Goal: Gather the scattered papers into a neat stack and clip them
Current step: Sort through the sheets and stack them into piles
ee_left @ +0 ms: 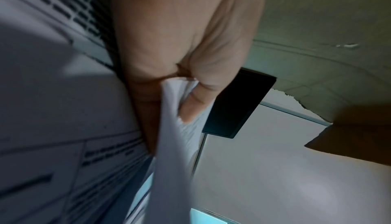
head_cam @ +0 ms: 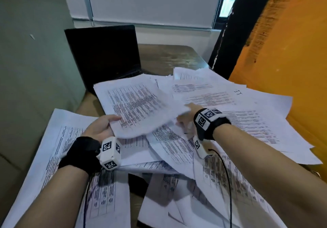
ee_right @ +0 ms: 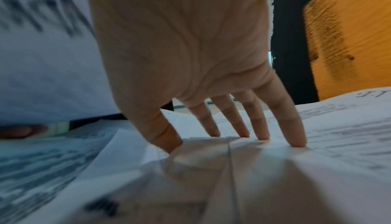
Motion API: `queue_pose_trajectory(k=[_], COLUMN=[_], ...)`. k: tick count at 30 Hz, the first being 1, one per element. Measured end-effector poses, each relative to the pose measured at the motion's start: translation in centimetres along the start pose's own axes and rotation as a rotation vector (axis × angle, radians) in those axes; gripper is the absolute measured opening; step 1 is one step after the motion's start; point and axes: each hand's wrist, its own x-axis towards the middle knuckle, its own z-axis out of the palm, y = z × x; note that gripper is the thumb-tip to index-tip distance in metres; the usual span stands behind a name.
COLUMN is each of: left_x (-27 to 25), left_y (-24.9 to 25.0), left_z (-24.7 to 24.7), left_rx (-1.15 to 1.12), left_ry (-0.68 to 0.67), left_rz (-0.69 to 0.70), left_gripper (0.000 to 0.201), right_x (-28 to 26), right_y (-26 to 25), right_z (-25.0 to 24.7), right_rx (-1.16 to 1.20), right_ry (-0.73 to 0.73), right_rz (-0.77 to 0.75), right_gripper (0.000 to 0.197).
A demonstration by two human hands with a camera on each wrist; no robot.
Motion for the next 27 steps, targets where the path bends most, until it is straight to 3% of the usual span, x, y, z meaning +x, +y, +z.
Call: queue_pose_trajectory(k=[4,7,10,12,15,19,22,25,27], left_x=[0.3,0.2,0.6,1.0,1.0,1.3,1.3,1.6,1.9], left_y=[0.1,-0.2,-0.4,-0.4,-0.5,-0.9,-0.5,-0.7,-1.1], left_z=[-0.2,-0.5,-0.8,-0.7,-0.4,-0.4,-0.5,-0.4,-0.4], left_rx=[-0.035,-0.076,-0.111,-0.12,-0.083,-0.094,-0.116,-0.057,0.001], left_ry=[-0.008,-0.037,-0.065,-0.08,-0.058,-0.063,-0.075,-0.084,-0.054], left_rz=[0.031,0.01,-0.008,0.013,0.038,0.07,0.076,0.096,0.13], left_gripper=[0.026,0.031,0.038,0.036,0.032,0.035,0.054,0.039,0.037], right_x=[0.7,1.1,-0.1,-1.6,-3.5,-4.8,-5.2,-6.2,-6.2], right_y=[0.1,1.2,1.1,-0.5,-2.9,-4.2,-3.9,-2.7,-1.0], right_z=[-0.5,-1.6,-3.1,-3.7,-2.9,-0.4,0.6,-0.5,-1.5], right_rx=[0.144,0.422,0.656,0.664,0.589,0.381,0.292,0.275,0.418], right_ry=[0.232,0.497,0.861,0.913,0.709,0.326,0.122,-0.127,-0.042], right_rz=[0.064,0.111,-0.101,-0.341,-0.633,-0.74,-0.718,-0.615,-0.45], right_gripper=[0.042,0.021,0.021,0.025,0.026,0.021,0.02,0.034,0.049])
